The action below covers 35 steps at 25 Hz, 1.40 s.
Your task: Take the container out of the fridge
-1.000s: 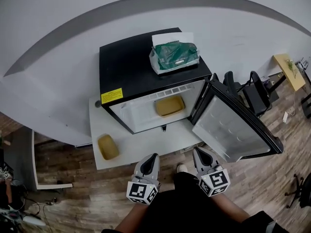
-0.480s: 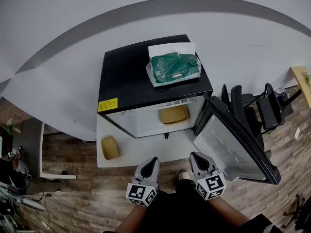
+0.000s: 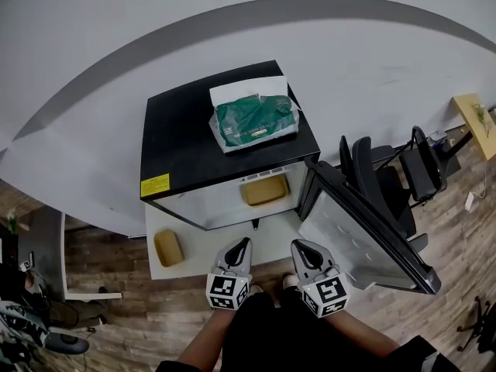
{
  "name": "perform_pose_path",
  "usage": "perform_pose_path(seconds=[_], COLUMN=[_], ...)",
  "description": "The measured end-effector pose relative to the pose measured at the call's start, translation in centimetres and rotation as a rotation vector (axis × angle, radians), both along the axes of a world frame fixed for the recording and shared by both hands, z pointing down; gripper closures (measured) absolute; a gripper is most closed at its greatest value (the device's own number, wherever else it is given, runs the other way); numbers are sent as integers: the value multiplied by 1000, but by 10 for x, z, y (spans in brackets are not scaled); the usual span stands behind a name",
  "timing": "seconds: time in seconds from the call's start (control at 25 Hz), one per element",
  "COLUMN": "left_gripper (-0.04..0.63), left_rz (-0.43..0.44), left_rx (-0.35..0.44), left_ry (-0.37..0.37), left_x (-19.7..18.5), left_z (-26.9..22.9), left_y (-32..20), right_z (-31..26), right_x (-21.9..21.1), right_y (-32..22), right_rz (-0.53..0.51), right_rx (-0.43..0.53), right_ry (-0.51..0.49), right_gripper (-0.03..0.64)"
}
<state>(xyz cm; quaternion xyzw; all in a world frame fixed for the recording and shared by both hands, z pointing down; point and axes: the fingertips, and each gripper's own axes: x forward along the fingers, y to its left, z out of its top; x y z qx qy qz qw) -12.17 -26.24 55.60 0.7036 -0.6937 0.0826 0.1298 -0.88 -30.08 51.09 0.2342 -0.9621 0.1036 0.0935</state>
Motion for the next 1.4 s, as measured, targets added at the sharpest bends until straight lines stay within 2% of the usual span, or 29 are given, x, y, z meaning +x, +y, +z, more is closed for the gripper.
perform_pose_path(seconds=[0.32,0.52,0.64,0.68,0.8,0.96,1.08,1.2,1.4], left_gripper=[575,575,574,558,450,402,393,393,393], left_rz=[174,212,239,249,304,422,504,557,629], left_rx=[-80,-119,-151,-167,-234,-328,-388,-409,-480], left_ry=[-65,-109,-161,-184,-230,-313,-378,-429,-452], left_x=[8,-6,-19,-22,-25,-23,-18,-15,-8], left_z=[33,54,67,74,97,131,153,168,196], left_y=[-52,-77,-95,-102,-118,-135,-146,-162,-175], right_z=[3,9,13,14,18,22,26,29,37], right_x=[5,9,6,6,9,13,16,19,38], right_y=[-3,0,2,2,2,-3,-6,-6,-8], right_rz=[35,52,65,71,94,134,159,172,238], right_rx=[-38,-51,-60,-62,-75,-84,-92,-97,-120], right_ry=[-9,17,22,25,29,38,51,59,87], right_gripper=[618,618,618,618,618,617,617,617,617])
